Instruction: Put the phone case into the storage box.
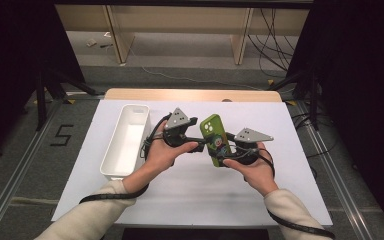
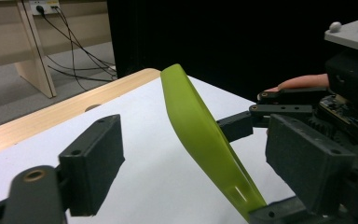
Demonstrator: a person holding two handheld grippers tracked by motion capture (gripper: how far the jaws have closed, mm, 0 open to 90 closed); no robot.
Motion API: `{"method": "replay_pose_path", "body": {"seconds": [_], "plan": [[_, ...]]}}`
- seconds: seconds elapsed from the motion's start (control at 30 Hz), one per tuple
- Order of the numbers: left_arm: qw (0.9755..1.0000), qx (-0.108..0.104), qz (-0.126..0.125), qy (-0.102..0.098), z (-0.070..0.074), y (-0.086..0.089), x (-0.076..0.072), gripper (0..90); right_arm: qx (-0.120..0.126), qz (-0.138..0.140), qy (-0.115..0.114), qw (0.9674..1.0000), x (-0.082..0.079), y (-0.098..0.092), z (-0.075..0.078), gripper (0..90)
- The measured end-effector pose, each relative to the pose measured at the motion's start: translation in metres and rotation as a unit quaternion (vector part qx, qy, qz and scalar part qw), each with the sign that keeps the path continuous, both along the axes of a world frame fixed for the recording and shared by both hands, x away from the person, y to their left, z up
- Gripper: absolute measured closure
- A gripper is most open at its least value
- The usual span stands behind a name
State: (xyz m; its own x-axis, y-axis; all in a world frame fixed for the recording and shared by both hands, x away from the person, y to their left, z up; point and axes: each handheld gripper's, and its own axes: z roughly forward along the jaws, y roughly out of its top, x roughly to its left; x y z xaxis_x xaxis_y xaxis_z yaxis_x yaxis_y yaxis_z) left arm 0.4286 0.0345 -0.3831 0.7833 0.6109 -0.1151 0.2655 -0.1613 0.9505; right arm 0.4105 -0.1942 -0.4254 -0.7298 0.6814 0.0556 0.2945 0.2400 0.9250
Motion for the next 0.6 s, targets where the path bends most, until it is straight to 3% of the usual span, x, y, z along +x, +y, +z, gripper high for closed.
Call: {"method": "replay_pose_path", "body": {"seconds": [0.6], "plan": [[0.9997, -0.012, -0.002, 0.02, -0.007, -0.012, 0.005, 52.4, -0.004, 0.003, -0.01, 0.9999, -0.003, 0.005, 0.002, 16.8]]}}
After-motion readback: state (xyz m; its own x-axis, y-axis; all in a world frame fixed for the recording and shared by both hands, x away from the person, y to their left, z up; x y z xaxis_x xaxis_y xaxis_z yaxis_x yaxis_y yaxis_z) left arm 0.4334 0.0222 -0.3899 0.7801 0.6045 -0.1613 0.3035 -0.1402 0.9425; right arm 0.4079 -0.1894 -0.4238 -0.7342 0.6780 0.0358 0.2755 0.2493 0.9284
